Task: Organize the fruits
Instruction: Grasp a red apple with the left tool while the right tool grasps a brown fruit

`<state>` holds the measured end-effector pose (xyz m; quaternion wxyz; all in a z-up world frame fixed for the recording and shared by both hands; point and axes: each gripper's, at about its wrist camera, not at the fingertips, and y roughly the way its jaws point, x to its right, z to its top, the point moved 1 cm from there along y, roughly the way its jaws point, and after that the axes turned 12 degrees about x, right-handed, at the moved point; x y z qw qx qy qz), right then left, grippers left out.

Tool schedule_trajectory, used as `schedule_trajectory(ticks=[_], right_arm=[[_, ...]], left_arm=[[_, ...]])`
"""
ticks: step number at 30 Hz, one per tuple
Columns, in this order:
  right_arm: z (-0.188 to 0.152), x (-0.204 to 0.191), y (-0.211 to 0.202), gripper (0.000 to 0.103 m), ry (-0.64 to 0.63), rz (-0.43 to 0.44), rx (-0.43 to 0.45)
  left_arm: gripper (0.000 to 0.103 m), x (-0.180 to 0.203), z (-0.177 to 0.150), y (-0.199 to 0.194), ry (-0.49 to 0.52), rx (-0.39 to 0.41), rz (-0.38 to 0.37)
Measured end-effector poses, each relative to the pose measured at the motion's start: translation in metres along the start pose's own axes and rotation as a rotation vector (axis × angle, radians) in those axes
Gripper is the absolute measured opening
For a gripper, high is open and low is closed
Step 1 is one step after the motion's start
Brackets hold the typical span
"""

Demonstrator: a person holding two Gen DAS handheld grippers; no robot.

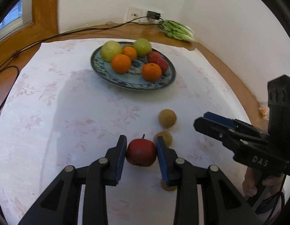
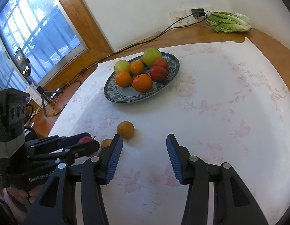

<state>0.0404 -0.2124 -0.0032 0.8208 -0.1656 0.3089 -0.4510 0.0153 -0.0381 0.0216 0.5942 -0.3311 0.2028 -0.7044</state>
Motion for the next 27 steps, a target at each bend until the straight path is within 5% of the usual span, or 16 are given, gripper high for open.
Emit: schedule_trajectory(ticks=[15, 27], right_arm=[[0.000, -0.032, 0.025, 0.049, -0.069, -0.005, -0.083], [0.004, -0.038, 0.042, 0.036, -0.096, -0.038, -0.101]], left_arm=[[0.033, -0.027, 0.006, 0.000, -0.044, 0.030, 0.053], [0.033, -0.039, 0.005, 0.002, -0.081, 0.026, 0.052]])
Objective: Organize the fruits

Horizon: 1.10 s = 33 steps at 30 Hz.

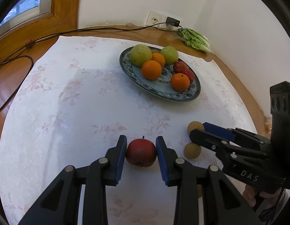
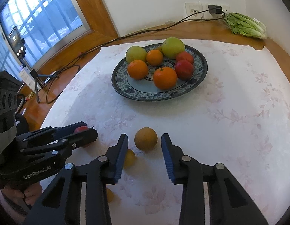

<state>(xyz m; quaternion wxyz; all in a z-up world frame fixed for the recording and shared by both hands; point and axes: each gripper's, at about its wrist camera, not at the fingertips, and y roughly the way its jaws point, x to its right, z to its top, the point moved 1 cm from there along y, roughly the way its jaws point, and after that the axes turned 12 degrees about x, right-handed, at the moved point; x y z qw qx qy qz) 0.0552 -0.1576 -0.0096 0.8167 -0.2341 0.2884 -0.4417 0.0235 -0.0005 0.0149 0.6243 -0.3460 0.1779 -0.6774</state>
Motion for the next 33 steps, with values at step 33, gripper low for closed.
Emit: schedule_trajectory(ticks=[33], right_arm=[[0.005, 0.007, -0.020, 0.028, 0.005, 0.039, 0.075]], left_arm=[[0.033, 0.016, 0.011, -0.009, 0.039, 0.024, 0.029]])
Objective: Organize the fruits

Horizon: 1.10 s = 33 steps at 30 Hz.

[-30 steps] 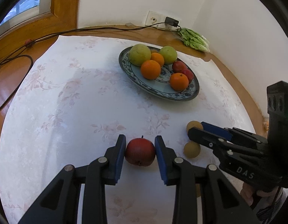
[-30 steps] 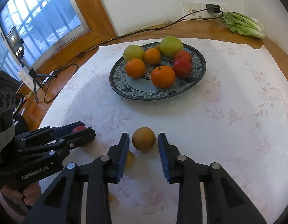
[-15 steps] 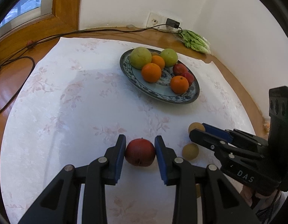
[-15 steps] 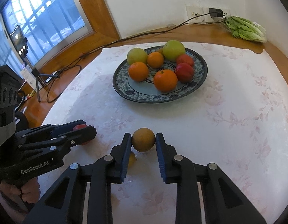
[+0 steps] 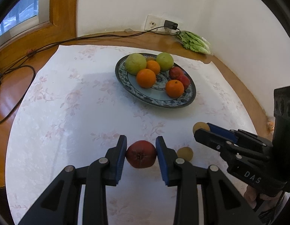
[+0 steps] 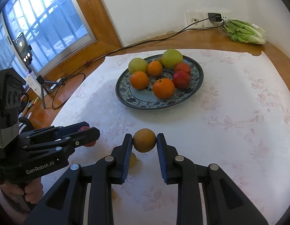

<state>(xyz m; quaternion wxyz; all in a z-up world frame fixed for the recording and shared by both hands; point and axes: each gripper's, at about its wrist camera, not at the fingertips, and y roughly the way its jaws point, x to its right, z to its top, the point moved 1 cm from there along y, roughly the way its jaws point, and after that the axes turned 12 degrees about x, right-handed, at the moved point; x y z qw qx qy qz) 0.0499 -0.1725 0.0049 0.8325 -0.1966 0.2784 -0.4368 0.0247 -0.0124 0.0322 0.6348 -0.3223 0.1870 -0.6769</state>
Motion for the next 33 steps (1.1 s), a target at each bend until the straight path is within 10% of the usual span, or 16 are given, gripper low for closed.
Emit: schedule_trajectory(ticks=[33], right_arm=[[0.037, 0.023, -0.022, 0.028, -0.007, -0.020, 0.069]], left_arm=[[0.033, 0.031, 0.050, 0.010, 0.079, 0.064, -0.012]])
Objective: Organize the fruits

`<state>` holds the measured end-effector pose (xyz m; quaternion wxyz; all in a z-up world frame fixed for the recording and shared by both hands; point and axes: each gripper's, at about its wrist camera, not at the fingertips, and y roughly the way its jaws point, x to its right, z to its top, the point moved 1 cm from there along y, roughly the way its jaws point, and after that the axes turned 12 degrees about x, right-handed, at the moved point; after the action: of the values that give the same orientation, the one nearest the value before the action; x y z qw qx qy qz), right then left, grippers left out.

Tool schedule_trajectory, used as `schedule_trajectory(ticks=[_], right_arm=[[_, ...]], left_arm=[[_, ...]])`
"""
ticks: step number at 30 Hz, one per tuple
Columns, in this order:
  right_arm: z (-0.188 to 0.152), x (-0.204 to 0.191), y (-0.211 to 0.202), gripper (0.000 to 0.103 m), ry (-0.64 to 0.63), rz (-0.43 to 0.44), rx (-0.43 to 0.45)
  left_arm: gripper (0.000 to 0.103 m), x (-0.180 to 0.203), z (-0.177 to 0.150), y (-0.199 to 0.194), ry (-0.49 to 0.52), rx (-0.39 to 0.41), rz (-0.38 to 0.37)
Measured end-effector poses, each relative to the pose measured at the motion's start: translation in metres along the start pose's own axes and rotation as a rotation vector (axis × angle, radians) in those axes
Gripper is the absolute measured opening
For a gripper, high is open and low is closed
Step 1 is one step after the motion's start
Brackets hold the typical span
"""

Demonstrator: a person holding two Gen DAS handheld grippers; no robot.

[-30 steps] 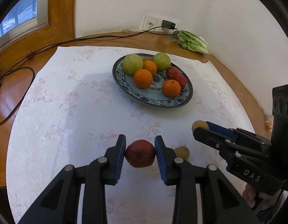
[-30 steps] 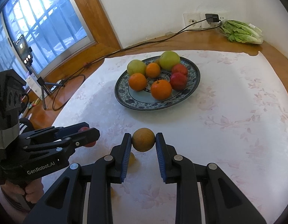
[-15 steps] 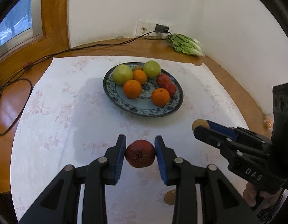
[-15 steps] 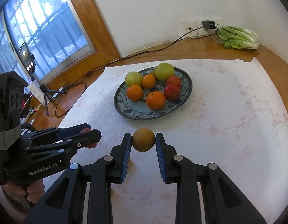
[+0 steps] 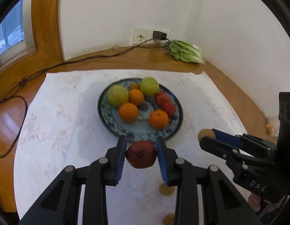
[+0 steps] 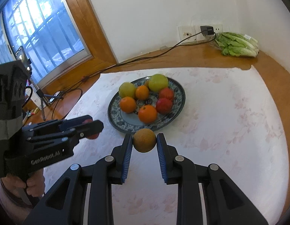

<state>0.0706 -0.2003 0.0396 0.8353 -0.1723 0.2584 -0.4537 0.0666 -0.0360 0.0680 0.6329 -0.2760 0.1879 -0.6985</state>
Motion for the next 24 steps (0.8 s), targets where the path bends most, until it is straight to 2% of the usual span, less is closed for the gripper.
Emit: schedule_trajectory(ticks=[11, 16, 24], right_arm=[[0.027, 0.011, 0.021, 0.028, -0.045, -0.054, 0.001], [0.032, 0.025, 0.039, 0.028, -0.037, -0.099, -0.015], [0.031, 0.040, 0.064, 0.028, -0.015, -0.126, -0.036]], left_arm=[[0.033, -0.020, 0.026, 0.027, -0.041, 0.018, 0.033], [0.033, -0.026, 0.026, 0.045, -0.056, 0.002, 0.040], [0.033, -0.031, 0.019, 0.060, -0.068, -0.010, 0.040]])
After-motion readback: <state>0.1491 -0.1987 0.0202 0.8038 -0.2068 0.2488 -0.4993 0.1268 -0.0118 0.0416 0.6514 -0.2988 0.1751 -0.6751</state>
